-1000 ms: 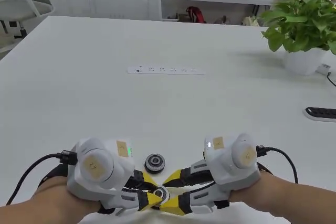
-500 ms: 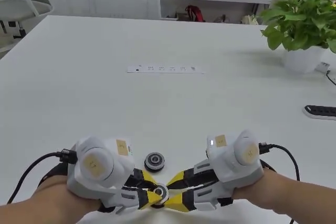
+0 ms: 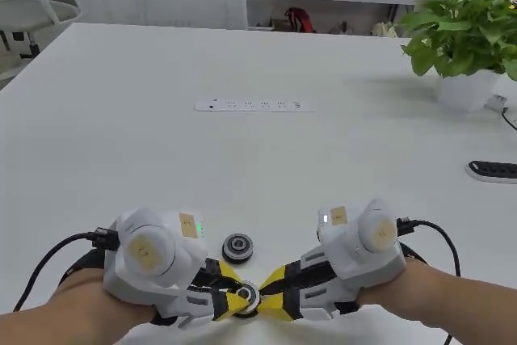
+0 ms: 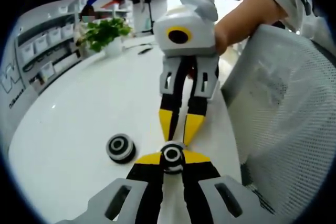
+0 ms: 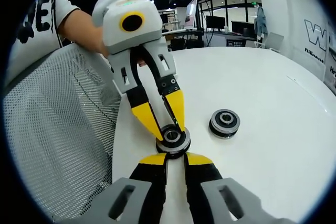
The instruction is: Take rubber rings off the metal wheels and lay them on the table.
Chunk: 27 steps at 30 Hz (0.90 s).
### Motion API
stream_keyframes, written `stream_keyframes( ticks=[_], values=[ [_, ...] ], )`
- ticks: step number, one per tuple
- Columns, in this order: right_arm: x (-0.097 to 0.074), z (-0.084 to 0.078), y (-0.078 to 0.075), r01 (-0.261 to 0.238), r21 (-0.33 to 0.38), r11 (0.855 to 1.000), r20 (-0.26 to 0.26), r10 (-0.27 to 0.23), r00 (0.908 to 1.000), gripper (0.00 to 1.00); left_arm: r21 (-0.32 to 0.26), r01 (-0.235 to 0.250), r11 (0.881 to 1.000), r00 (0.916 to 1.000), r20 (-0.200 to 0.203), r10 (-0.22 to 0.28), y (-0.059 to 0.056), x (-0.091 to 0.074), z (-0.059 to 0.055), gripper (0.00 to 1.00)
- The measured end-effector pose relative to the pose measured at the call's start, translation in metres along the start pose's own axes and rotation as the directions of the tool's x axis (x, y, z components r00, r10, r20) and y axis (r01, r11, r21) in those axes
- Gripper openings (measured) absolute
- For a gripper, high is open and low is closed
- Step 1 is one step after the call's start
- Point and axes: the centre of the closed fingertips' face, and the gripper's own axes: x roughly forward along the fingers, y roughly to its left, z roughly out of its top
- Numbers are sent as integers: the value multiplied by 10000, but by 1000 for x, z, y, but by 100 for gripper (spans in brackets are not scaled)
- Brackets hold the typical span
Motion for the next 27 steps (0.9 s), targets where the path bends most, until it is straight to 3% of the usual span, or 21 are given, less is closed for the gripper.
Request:
stream_keyframes(
  ticks=[10,21,27],
  values=[
    [-2,-2,-5,221,327,9992,-96,-218,9997,0,16,-11,10000,10000,-15,11,0,0,0,13],
    [-3,-2,-7,165,1195,9927,55,-173,9998,0,18,-27,10000,10000,-21,27,0,0,1,13],
    [-7,2,-11,77,2612,9653,506,-217,9985,0,2,-46,10000,10000,-27,46,0,0,1,13]
  ],
)
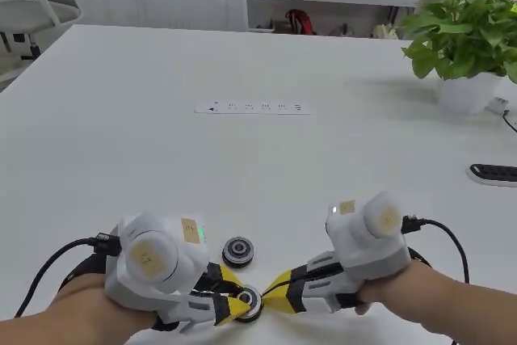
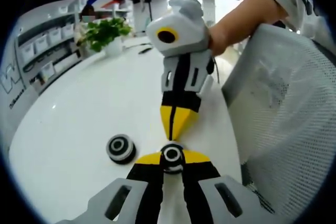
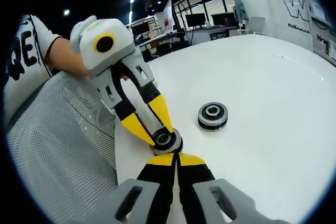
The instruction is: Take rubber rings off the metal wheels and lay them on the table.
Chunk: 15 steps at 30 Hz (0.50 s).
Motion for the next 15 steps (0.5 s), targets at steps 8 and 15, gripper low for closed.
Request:
stream_keyframes(
  ticks=[8,15],
  values=[
    [-2,7,1,-151,659,9977,450,122,9989,0,-5,-2,10000,10000,-5,2,0,0,0,13],
    [-1,9,3,-278,948,9951,618,220,9978,0,6,-30,10000,10000,-39,30,0,0,0,13]
  ],
)
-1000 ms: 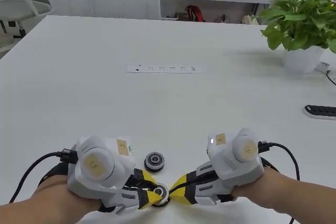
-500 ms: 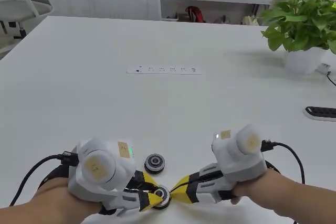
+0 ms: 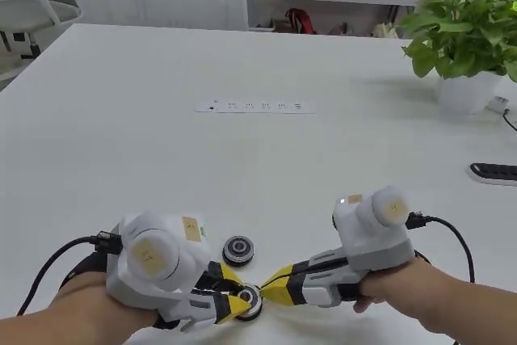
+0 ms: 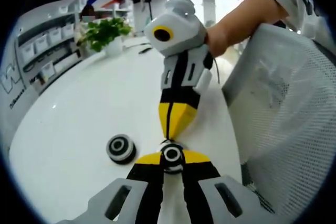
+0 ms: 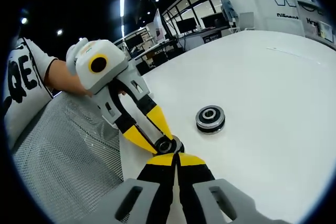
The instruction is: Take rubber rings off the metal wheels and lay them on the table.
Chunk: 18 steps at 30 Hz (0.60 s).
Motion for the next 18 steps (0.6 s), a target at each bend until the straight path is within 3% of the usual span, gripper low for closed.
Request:
stream_keyframes(
  ticks=[18],
  values=[
    [1,2,5,-184,191,9996,42,183,9998,0,-9,-33,10000,10000,-76,33,1,0,0,13]
  ],
)
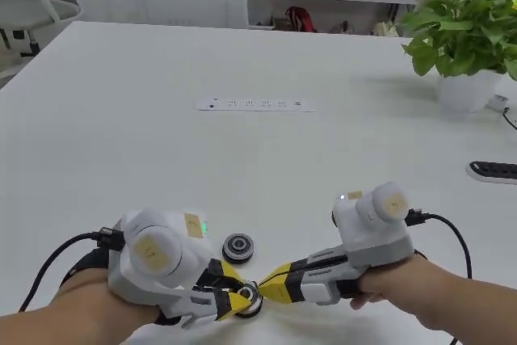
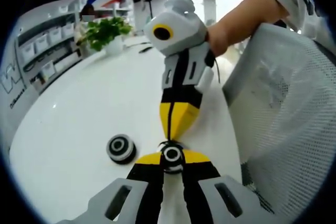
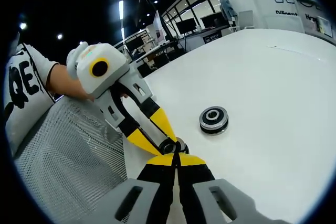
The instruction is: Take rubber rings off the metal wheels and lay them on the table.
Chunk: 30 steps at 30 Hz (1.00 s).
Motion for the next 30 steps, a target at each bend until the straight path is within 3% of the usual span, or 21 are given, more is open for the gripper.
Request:
stream_keyframes(
  ticks=[19,25,30],
  values=[
    [3,1,7,-366,94,9993,-6,366,9993,0,72,56,10000,10000,-63,-55,-1,0,0,13],
    [5,4,17,-732,52,9973,107,732,9973,0,46,52,10000,10000,-33,-52,-1,1,0,13],
    [6,5,16,-673,-63,9977,185,674,9976,0,46,40,10000,10000,-28,-40,-1,1,0,13]
  ],
)
